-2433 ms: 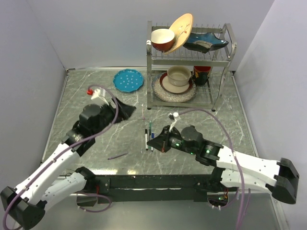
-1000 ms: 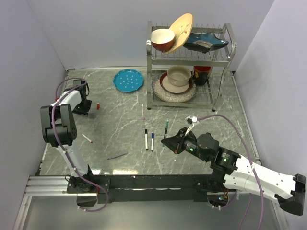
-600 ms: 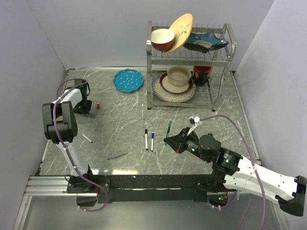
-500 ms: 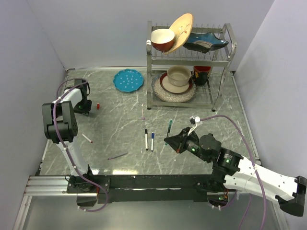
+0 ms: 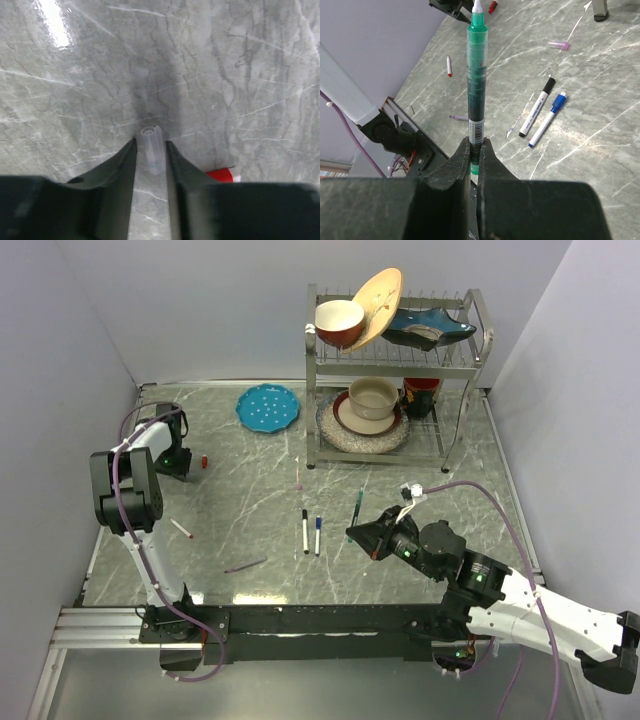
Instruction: Insert the pens into the pen caps
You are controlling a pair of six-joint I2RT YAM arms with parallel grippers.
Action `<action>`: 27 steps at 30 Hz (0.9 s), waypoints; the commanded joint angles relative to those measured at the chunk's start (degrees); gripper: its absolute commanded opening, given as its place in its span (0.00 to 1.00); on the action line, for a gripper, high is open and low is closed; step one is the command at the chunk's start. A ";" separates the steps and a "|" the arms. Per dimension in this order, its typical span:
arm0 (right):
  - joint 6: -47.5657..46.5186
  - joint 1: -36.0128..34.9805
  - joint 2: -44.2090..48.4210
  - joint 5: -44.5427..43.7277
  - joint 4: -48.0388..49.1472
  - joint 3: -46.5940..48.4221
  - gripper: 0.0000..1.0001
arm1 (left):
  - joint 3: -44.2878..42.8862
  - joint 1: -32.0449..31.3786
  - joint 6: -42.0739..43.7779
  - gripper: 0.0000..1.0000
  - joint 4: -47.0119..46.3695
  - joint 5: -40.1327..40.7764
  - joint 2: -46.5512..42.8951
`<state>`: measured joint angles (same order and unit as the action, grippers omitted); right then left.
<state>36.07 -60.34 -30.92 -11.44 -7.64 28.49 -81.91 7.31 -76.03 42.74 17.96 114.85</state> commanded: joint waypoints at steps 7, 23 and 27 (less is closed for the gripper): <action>-0.83 0.22 -0.46 -0.60 1.14 2.62 0.00 | 4.47 0.07 4.04 0.09 -3.19 -1.25 -0.93; 0.31 0.22 -2.22 3.79 -1.23 0.69 0.00 | 31.27 -10.98 16.41 0.01 -17.68 -9.60 -27.46; 1.28 0.22 -2.74 10.45 0.25 -0.27 0.00 | 37.25 -16.35 21.09 0.01 -21.73 -13.28 -38.01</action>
<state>36.29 -60.34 -33.41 -7.22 -8.73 28.80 -48.18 -4.95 -61.76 26.68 9.39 85.93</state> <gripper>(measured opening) 0.058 0.116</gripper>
